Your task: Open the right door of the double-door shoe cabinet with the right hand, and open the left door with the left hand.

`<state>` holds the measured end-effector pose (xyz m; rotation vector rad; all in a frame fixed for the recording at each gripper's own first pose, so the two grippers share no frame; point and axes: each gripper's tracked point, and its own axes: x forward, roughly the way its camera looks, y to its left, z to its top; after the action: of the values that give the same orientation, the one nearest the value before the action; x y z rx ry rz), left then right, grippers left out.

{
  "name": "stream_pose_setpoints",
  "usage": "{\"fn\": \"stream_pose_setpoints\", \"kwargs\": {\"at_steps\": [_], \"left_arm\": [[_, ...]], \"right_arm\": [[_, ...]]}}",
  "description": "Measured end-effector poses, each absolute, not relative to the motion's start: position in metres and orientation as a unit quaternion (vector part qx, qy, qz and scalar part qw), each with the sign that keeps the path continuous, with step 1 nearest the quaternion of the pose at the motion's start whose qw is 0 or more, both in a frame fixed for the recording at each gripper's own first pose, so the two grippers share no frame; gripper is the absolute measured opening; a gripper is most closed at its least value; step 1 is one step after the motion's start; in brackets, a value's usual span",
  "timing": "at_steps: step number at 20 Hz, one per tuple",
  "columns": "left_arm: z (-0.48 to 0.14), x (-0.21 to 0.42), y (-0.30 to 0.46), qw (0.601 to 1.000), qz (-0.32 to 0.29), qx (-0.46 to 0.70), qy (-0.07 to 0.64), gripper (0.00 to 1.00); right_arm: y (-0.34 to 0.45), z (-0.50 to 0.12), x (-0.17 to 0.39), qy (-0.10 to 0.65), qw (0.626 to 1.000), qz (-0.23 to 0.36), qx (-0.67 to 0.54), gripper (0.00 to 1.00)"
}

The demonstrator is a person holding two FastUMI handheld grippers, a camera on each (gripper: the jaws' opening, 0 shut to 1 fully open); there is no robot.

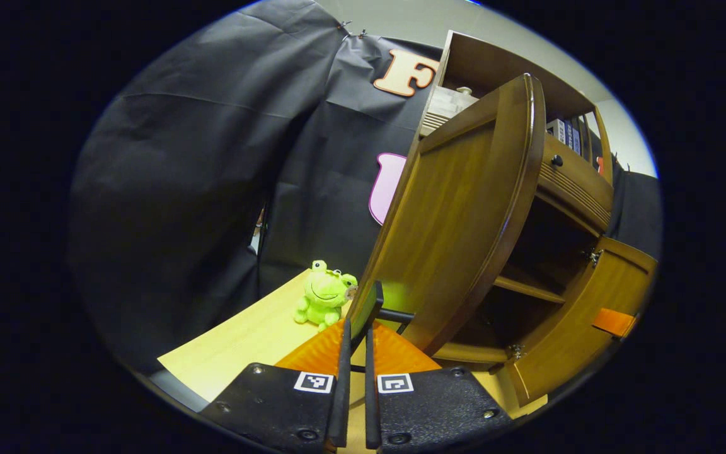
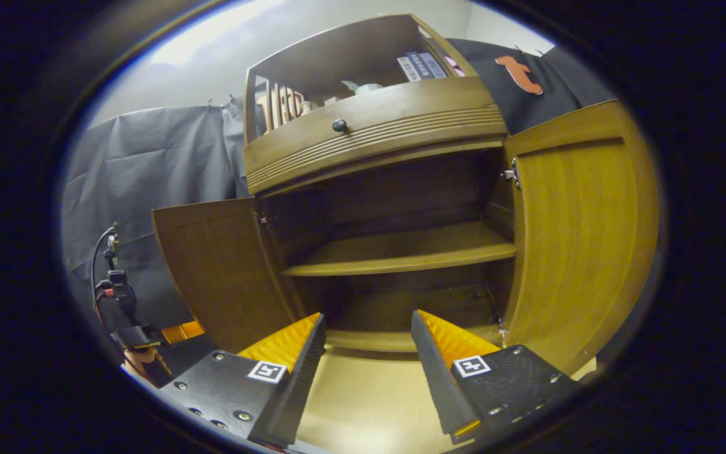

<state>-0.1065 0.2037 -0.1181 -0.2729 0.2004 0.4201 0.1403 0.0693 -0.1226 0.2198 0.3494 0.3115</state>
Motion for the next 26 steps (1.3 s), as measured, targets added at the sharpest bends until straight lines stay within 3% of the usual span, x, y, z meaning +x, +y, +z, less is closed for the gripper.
{"fn": "stream_pose_setpoints", "kwargs": {"at_steps": [6, 15, 26], "left_arm": [[-0.118, -0.111, 0.209, 0.970, 0.179, -0.121, 0.108, 0.12], [-0.105, -0.139, 0.256, 0.963, 0.223, -0.125, 0.088, 0.12], [-0.101, -0.140, 0.257, 0.961, 0.232, -0.131, 0.082, 0.12]], "right_arm": [[0.073, -0.126, 0.139, 0.179, 0.966, 0.155, 0.106, 0.81], [0.090, -0.131, 0.140, 0.191, 0.961, 0.165, 0.111, 0.81], [0.104, -0.131, 0.144, 0.193, 0.958, 0.187, 0.103, 0.81]]}}
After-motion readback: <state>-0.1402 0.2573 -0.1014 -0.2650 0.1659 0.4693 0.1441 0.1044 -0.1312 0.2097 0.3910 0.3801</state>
